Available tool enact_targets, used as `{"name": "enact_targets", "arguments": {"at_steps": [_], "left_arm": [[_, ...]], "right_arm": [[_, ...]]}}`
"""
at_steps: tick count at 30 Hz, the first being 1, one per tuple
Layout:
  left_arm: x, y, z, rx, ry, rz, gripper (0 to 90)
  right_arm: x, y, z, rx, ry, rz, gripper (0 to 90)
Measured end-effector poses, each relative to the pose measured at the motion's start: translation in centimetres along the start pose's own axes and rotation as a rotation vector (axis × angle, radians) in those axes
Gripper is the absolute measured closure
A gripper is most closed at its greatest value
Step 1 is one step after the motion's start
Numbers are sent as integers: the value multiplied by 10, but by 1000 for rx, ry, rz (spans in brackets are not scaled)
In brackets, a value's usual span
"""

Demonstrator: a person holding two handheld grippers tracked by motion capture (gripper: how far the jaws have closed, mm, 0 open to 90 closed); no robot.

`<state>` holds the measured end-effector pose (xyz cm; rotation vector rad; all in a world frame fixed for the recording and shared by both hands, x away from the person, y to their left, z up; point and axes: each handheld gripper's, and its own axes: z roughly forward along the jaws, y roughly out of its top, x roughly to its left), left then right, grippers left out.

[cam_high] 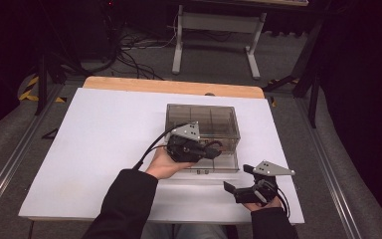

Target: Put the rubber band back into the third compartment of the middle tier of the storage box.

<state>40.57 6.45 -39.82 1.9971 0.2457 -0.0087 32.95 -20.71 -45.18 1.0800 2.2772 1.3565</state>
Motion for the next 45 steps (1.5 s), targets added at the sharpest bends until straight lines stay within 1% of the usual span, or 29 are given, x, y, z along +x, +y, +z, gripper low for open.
{"name": "enact_targets", "arguments": {"at_steps": [6,13,17,22,45], "left_arm": [[1,-1,7,-12,-9,-9,868],[0,-1,15,-29,-11,-8,868],[0,-1,19,-31,-16,-11,868],[1,-3,25,-23,-20,-21,868],[7,-11,49,26,-23,-34,868]], "right_arm": [[0,0,0,-2,2,2,9],[0,0,0,-2,2,3,10],[0,0,0,-2,3,1,9],[0,0,-1,-2,3,4,9],[0,0,-2,-9,3,8,9]]}}
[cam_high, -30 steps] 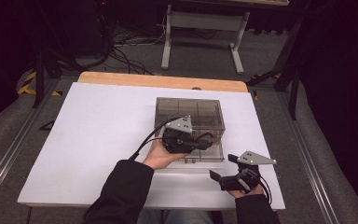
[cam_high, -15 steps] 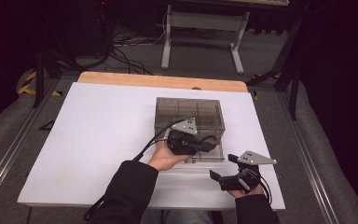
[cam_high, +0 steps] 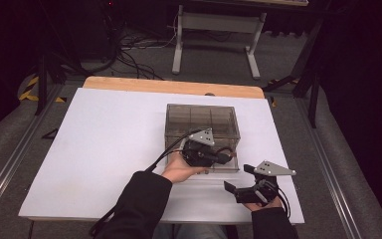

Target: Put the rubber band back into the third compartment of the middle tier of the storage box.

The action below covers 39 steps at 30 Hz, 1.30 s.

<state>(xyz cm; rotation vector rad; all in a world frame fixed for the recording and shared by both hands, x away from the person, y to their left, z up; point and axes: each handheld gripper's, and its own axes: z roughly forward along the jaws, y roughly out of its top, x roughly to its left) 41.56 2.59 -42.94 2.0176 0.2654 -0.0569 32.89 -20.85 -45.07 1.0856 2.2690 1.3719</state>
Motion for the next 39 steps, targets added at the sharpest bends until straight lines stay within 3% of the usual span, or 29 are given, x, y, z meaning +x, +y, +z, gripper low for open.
{"name": "enact_targets", "arguments": {"at_steps": [20,28,39], "left_arm": [[7,0,9,63,-3,-44,858],[8,1,7,50,-22,-73,704],[2,10,-10,31,5,-55,590]], "right_arm": [[-1,0,-2,-7,-1,3,9],[-1,0,-2,-7,-1,3,9],[-1,0,-3,-14,-2,12,9]]}}
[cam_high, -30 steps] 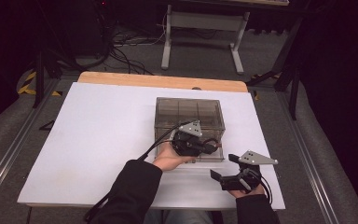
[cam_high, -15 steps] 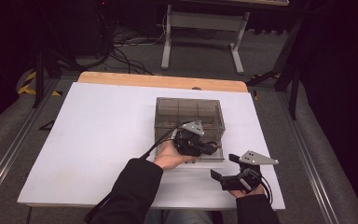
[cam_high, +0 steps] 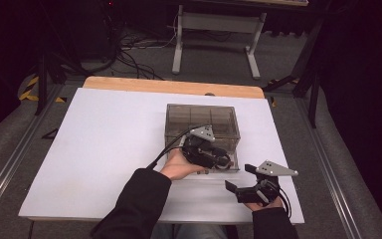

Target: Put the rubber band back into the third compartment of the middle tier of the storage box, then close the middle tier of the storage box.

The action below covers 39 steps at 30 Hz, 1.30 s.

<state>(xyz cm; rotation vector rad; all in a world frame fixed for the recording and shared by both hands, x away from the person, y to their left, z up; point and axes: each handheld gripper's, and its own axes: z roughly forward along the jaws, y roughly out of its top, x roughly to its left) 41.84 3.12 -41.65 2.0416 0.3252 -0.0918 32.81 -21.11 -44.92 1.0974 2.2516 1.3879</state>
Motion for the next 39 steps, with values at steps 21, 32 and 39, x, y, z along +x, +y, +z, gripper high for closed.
{"name": "enact_targets", "arguments": {"at_steps": [21,32,39], "left_arm": [[-26,7,-27,29,24,80,486],[-35,0,-26,62,2,102,484],[-37,-6,-26,74,-7,101,499]], "right_arm": [[0,-1,0,5,-2,4,9],[0,-1,0,7,-3,2,9],[0,-1,1,7,-2,3,9]]}}
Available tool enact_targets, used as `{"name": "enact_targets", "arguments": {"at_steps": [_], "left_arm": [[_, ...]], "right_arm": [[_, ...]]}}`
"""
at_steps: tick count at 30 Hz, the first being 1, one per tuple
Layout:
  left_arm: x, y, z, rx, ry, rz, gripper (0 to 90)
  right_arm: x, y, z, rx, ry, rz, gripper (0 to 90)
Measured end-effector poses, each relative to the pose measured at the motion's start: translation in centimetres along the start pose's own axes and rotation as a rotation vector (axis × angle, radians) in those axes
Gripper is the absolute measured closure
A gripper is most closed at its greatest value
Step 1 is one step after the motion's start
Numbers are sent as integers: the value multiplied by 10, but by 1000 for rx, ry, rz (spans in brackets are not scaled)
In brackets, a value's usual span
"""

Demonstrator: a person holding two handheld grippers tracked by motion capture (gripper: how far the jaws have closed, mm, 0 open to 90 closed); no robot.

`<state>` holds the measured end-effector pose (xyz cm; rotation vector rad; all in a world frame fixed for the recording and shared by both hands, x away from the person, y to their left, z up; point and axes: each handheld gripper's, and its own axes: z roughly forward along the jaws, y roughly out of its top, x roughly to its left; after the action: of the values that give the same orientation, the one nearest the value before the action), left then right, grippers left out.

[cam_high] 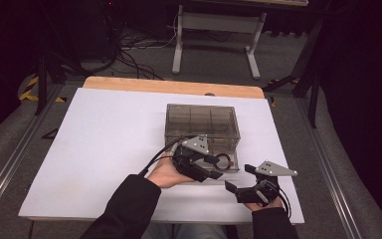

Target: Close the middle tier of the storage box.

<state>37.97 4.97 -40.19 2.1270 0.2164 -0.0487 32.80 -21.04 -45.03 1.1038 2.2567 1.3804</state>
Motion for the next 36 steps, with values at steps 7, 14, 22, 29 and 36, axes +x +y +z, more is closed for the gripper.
{"name": "enact_targets", "arguments": {"at_steps": [7,14,22,29,36], "left_arm": [[-3,-4,0,4,-9,2,528],[-5,-9,2,25,-13,5,601],[-6,-16,4,59,-31,5,776],[-10,-20,8,100,-34,42,895],[-13,-25,12,145,-22,51,895]], "right_arm": [[0,0,0,1,0,0,9],[0,0,0,0,-1,2,9],[1,0,0,2,-2,3,9],[0,0,0,5,-2,-1,9],[1,0,0,3,-2,2,9]]}}
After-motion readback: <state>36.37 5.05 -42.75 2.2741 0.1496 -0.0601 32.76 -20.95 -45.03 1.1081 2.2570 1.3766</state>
